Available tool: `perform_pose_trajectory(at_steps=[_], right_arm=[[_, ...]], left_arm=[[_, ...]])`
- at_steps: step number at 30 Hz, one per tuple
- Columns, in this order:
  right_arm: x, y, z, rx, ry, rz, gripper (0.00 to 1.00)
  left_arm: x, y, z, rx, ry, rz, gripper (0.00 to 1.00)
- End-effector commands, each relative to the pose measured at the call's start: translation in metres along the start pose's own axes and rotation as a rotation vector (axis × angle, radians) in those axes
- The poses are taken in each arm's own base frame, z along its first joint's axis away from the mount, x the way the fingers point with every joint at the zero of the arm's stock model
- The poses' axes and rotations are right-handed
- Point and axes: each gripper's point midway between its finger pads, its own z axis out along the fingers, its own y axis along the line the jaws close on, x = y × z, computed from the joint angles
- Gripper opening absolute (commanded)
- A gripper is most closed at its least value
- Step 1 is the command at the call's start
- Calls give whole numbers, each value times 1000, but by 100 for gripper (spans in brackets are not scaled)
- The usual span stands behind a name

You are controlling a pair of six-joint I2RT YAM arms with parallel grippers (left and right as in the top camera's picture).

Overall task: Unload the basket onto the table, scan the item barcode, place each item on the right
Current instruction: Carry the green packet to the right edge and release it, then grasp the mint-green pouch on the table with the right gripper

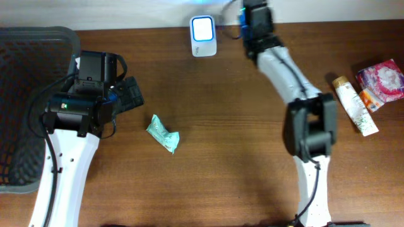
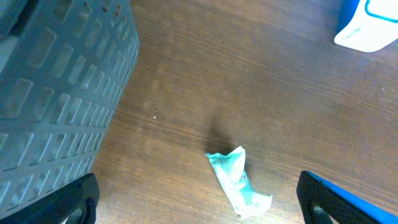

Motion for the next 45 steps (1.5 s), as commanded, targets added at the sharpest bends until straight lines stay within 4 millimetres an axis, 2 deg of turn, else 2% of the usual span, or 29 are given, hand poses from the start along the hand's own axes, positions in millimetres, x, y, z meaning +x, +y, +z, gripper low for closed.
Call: perform_pose_trajectory(at_steps=[1, 3, 5, 6, 7, 10, 12, 16, 18, 20, 22, 23, 25, 26, 27, 28, 29, 30, 31, 33, 34, 35, 36, 37, 38, 40, 43, 44, 45], right_arm=[[0, -169, -24, 342, 132, 199, 4], [63, -235, -24, 449, 346, 224, 4], [130, -309, -42, 573, 561, 292, 4], [157, -338, -54, 608, 654, 316, 4], [184, -356, -63, 582, 744, 364, 4], [227, -382, -74, 498, 862, 524, 4], [252, -401, -81, 449, 892, 709, 4], [279, -406, -78, 289, 914, 916, 4], [293, -402, -73, 287, 945, 915, 9], [312, -395, -67, 288, 990, 913, 8], [317, -394, -65, 286, 1000, 912, 11], [317, -394, -65, 286, 1000, 912, 50], [316, -393, -66, 283, 1004, 908, 84], [311, -394, -71, 283, 1003, 908, 91], [296, -399, -78, 286, 973, 908, 95], [277, -404, -85, 282, 931, 901, 96], [245, -405, -97, 257, 870, 904, 100], [203, -391, -109, 138, 790, 937, 99], [172, -369, -117, -16, 737, 942, 100], [84, -259, -150, -647, 630, 880, 97], [63, -195, -172, -883, 629, 737, 96], [60, -150, -187, -975, 652, 586, 95], [59, -94, -206, -1070, 678, 406, 95], [61, -61, -217, -1107, 702, 311, 95], [66, -10, -236, -1174, 738, 195, 99], [79, 70, -268, -1305, 775, 37, 99], [116, 154, -301, -1427, 835, -120, 99], [136, 193, -320, -1500, 857, -179, 99], [146, 208, -328, -1522, 865, -209, 99]], left_arm=[[-2, 2, -2, -5, -9, 13, 99], [-2, 2, -2, -5, -9, 13, 99], [-2, 2, -2, -5, -9, 13, 99], [-2, 2, -2, -5, -9, 13, 99], [-2, 2, -2, -5, -9, 13, 99], [-2, 2, -2, -5, -9, 13, 99], [-2, 2, -2, -5, -9, 13, 99], [-2, 2, -2, -5, -9, 13, 99], [-2, 2, -2, -5, -9, 13, 99], [-2, 2, -2, -5, -9, 13, 99], [-2, 2, -2, -5, -9, 13, 99], [-2, 2, -2, -5, -9, 13, 99], [-2, 2, -2, -5, -9, 13, 99], [-2, 2, -2, -5, -9, 13, 99], [-2, 2, -2, -5, -9, 13, 99], [-2, 2, -2, -5, -9, 13, 99], [-2, 2, -2, -5, -9, 13, 99], [-2, 2, -2, -5, -9, 13, 99], [-2, 2, -2, -5, -9, 13, 99], [-2, 2, -2, -5, -9, 13, 99], [-2, 2, -2, -5, -9, 13, 99], [-2, 2, -2, -5, -9, 13, 99], [-2, 2, -2, -5, -9, 13, 99], [-2, 2, -2, -5, -9, 13, 99], [-2, 2, -2, -5, -9, 13, 99], [-2, 2, -2, -5, -9, 13, 99], [-2, 2, -2, -5, -9, 13, 99], [-2, 2, -2, -5, -9, 13, 99], [-2, 2, -2, -5, -9, 13, 99]])
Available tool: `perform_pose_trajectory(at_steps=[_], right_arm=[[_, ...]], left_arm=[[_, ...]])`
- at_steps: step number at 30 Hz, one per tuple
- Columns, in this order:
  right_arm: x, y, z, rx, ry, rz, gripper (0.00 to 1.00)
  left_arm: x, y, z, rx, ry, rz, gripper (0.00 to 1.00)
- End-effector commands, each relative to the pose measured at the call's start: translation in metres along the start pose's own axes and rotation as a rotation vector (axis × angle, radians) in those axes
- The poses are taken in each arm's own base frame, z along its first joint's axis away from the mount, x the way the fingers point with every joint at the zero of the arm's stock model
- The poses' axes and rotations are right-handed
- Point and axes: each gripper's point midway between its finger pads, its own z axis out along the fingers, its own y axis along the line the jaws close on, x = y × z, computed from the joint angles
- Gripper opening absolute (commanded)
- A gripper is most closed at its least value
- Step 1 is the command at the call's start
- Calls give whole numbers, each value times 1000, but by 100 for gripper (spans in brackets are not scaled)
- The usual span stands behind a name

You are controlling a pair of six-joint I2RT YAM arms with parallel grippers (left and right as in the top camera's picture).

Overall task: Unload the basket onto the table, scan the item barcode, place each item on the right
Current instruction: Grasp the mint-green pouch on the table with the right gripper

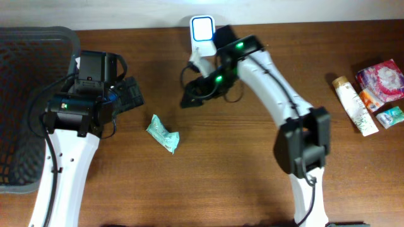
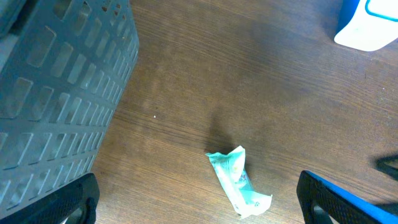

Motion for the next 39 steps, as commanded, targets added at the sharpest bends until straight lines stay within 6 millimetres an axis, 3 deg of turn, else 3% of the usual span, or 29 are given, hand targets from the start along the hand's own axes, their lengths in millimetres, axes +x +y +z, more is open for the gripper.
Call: perform_pose_trajectory(at_steps=[1, 5, 11, 12, 16, 17, 18, 20, 23, 25, 26, 27, 28, 29, 30, 31, 33, 35, 37, 39], right_arm=[[9, 21, 65, -65, 94, -58, 99], [7, 29, 117, -82, 111, -101, 99], [24, 9, 148, -33, 178, -82, 97], [33, 10, 156, -40, 209, -69, 87], [42, 20, 170, -44, 244, -57, 17], [40, 17, 168, -41, 236, -35, 4], [37, 14, 164, -37, 228, -16, 4], [18, 11, 136, -107, 160, 19, 4], [-20, 6, 71, -270, -2, 65, 4], [-42, -11, 11, -418, -141, 108, 4], [-44, -27, -14, -457, -192, 152, 4], [-40, -45, -24, -425, -202, 198, 4], [-31, -62, -24, -345, -176, 251, 9], [-21, -68, -16, -281, -132, 277, 31], [-10, -60, 4, -219, -59, 223, 55], [-6, -51, 17, -203, -24, 186, 72], [1, -12, 63, -161, 73, 76, 94], [9, 21, 105, -128, 140, -37, 96], [23, 38, 138, -91, 206, -89, 96], [33, 51, 159, -96, 243, -122, 95]], left_arm=[[-2, 2, -2, -5, -10, 13, 99], [-2, 2, -2, -5, -10, 13, 99], [-2, 2, -2, -5, -10, 13, 99], [-2, 2, -2, -5, -10, 13, 99], [-2, 2, -2, -5, -10, 13, 99], [-2, 2, -2, -5, -10, 13, 99], [-2, 2, -2, -5, -10, 13, 99], [-2, 2, -2, -5, -10, 13, 99], [-2, 2, -2, -5, -10, 13, 99], [-2, 2, -2, -5, -10, 13, 99], [-2, 2, -2, -5, -10, 13, 99], [-2, 2, -2, -5, -10, 13, 99], [-2, 2, -2, -5, -10, 13, 99], [-2, 2, -2, -5, -10, 13, 99], [-2, 2, -2, -5, -10, 13, 99], [-2, 2, -2, -5, -10, 13, 99], [-2, 2, -2, -5, -10, 13, 99], [-2, 2, -2, -5, -10, 13, 99], [-2, 2, -2, -5, -10, 13, 99], [-2, 2, -2, -5, -10, 13, 99]])
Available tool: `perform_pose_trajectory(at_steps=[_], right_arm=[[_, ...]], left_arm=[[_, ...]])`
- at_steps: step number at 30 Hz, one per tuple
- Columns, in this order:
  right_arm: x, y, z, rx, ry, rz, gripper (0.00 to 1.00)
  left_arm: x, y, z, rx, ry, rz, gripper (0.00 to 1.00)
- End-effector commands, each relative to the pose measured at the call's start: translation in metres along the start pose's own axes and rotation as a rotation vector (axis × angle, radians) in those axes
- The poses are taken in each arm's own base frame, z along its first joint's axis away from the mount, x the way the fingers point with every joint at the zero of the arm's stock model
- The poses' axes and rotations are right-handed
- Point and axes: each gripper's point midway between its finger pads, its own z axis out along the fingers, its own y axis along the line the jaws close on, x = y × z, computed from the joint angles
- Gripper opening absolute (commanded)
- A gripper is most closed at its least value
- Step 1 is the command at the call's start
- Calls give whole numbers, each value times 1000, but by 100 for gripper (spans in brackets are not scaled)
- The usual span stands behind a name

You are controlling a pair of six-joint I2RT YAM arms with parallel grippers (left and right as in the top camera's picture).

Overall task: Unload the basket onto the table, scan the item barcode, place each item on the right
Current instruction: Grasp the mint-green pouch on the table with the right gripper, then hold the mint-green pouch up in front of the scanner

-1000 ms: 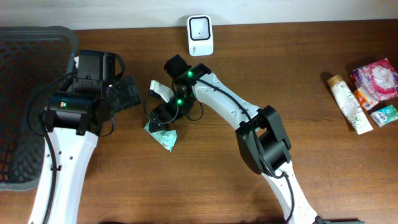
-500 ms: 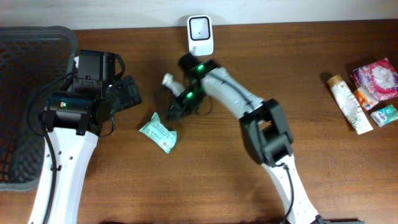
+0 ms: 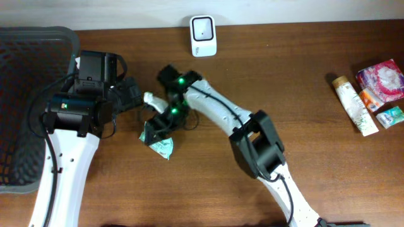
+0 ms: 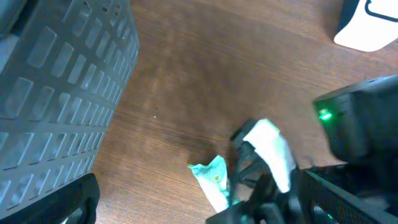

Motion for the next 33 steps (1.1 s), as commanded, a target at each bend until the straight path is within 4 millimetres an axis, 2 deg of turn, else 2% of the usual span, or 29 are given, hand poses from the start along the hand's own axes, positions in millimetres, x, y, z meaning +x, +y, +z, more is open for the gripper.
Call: perform_pose_trajectory(at_steps=[1, 3, 4, 5, 9, 10, 11, 12, 13, 14, 17, 18, 20, 21, 22, 23, 24, 26, 29, 33], right_arm=[[4, -1, 18, 31, 32, -26, 92], [8, -7, 25, 32, 48, -14, 79], [11, -11, 29, 32, 58, -5, 76], [15, -21, 35, 55, 76, 8, 68], [27, -40, 47, 96, 118, 36, 60], [27, -40, 48, 95, 117, 45, 40], [24, -41, 46, 96, 105, 86, 14], [20, -40, 42, 68, 83, 130, 4], [10, -30, 31, -25, 41, 143, 4], [-4, -23, 8, -138, -21, 158, 4], [-35, -24, -70, -352, -213, 156, 4], [-46, -28, -119, -449, -327, 116, 4], [-50, -57, -193, -446, -478, 111, 4], [-48, -71, -222, -425, -532, 124, 4], [-43, -85, -264, -415, -608, 141, 4], [-38, -93, -292, -387, -662, 123, 4], [-36, -96, -310, -364, -696, 102, 4], [-36, -94, -324, -339, -728, 47, 4], [-44, -58, -315, -414, -748, -211, 4], [-50, -51, -309, -413, -743, -267, 4]], left_arm=[[-2, 2, -2, -5, -9, 13, 99], [-2, 2, -2, -5, -9, 13, 99], [-2, 2, -2, -5, -10, 12, 99], [-2, 2, -2, -5, -10, 13, 99], [-2, 2, -2, -5, -10, 12, 99], [-2, 2, -2, -5, -10, 12, 99], [-2, 2, -2, -5, -10, 12, 99], [-2, 2, -2, -5, -10, 12, 99], [-2, 2, -2, -5, -10, 12, 99], [-2, 2, -2, -5, -10, 12, 99], [-2, 2, -2, -5, -10, 12, 99], [-2, 2, -2, -5, -10, 12, 99], [-2, 2, -2, -5, -10, 12, 99], [-2, 2, -2, -5, -10, 12, 99], [-2, 2, -2, -5, -9, 13, 99], [-2, 2, -2, -5, -10, 12, 99], [-2, 2, -2, -5, -9, 13, 99], [-2, 2, -2, -5, -10, 12, 99], [-2, 2, -2, -5, -9, 13, 99], [-2, 2, -2, -5, -10, 12, 99]])
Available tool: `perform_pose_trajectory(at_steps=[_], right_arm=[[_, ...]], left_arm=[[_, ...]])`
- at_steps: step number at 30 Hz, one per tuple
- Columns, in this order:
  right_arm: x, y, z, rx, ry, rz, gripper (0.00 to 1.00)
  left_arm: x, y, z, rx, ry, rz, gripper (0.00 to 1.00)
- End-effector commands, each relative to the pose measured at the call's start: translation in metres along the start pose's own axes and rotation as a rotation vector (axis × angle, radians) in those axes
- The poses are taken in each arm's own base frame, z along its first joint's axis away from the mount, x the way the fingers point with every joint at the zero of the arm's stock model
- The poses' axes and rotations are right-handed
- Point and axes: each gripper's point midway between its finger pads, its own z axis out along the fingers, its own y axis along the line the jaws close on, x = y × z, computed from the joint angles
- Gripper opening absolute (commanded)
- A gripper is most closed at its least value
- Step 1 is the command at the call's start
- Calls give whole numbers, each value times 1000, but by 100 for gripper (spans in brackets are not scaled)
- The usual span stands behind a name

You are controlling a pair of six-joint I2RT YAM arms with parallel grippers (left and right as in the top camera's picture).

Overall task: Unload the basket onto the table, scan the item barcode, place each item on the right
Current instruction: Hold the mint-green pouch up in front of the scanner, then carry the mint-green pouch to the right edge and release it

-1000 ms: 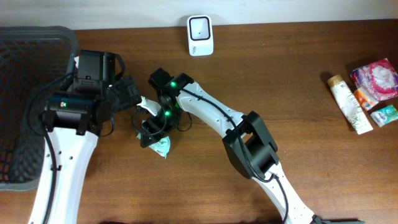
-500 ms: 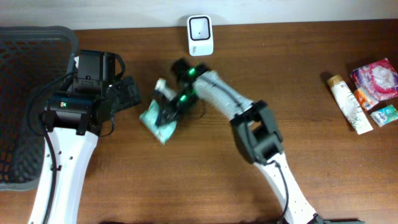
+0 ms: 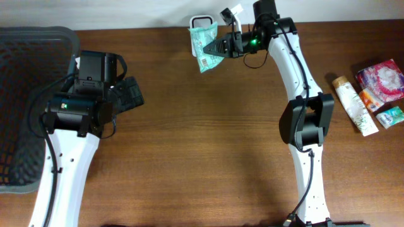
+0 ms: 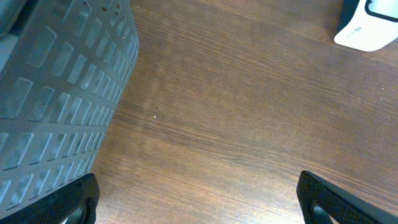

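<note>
A crumpled green packet hangs at the back of the table, with my right gripper shut on its right side. It is held right over the white scanner, which it mostly hides; in the left wrist view the scanner shows at the top right corner. My left gripper rests at the left by the basket, open and empty, its black fingertips spread over bare wood.
A dark mesh basket fills the left edge, its wall close to the left gripper. At the right edge lie a cream tube, a pink pack and small packets.
My right gripper was down on the green packet at the table's left middle. Now it holds the packet up at the back, over the scanner. The left arm has not moved.
The green packet lay on the wood in front of my left gripper while my right arm was at the back by the scanner. Then the right gripper was partway toward it, then on the packet. Now the packet is held against the scanner.
</note>
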Motion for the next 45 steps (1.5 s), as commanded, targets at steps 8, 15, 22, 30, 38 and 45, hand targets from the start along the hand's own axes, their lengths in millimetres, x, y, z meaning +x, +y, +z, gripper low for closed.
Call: perform_pose_trajectory(at_steps=[8, 15, 22, 30, 38, 45], right_arm=[[7, -50, 2, 390, 34, 285, 4], [-1, -138, -130, 1870, 248, -123, 4], [-105, -131, -36, 1705, 224, -879, 4], [-92, -153, 10, 1578, 283, -1014, 4], [-128, -104, -64, 1906, -121, -710, 4], [15, -71, -390, 2397, 243, 137, 4]], left_arm=[[-2, 2, -2, -5, -10, 13, 99], [-2, 2, -2, -5, -10, 13, 99], [-2, 2, -2, -5, -10, 13, 99], [-2, 2, -2, -5, -10, 13, 99], [-2, 2, -2, -5, -10, 13, 99], [-2, 2, -2, -5, -10, 13, 99]])
